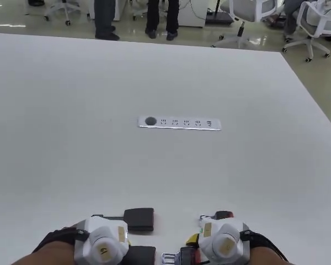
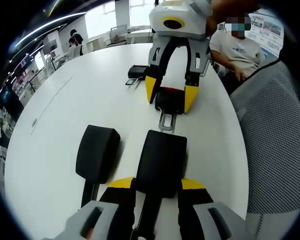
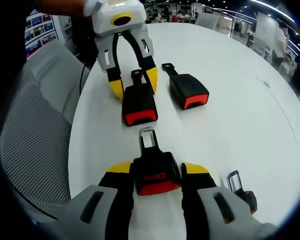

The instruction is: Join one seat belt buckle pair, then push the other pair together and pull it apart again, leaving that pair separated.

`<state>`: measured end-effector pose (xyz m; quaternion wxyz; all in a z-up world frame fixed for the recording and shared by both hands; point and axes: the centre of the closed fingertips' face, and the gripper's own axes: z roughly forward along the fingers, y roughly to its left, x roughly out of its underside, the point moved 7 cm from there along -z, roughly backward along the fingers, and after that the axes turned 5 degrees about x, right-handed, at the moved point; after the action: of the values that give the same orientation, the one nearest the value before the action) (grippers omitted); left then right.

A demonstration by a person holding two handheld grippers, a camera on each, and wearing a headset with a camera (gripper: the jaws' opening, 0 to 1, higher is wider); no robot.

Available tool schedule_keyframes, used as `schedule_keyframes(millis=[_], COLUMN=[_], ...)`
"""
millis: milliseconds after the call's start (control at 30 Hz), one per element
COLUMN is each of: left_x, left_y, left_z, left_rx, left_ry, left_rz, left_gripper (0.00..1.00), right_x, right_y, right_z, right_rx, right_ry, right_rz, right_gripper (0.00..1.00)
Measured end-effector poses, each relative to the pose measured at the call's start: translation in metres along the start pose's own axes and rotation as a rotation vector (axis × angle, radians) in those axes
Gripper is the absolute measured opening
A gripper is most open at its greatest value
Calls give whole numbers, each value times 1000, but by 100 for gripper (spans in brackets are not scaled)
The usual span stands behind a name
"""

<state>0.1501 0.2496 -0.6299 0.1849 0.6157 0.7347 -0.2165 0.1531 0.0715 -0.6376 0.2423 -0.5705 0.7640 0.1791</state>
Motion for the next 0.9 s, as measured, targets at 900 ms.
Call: schedule_keyframes(millis=[900], left_x=[1], left_y=[0], left_z=[2], left_rx=[-6], left_ry=[2], left_rz=[-2], left_gripper=[33], right_x=[-20], right_y=[10], right_z=[15], right_rx=[-5], right_ry=[-17], right_rz=[-54], right_gripper=[35])
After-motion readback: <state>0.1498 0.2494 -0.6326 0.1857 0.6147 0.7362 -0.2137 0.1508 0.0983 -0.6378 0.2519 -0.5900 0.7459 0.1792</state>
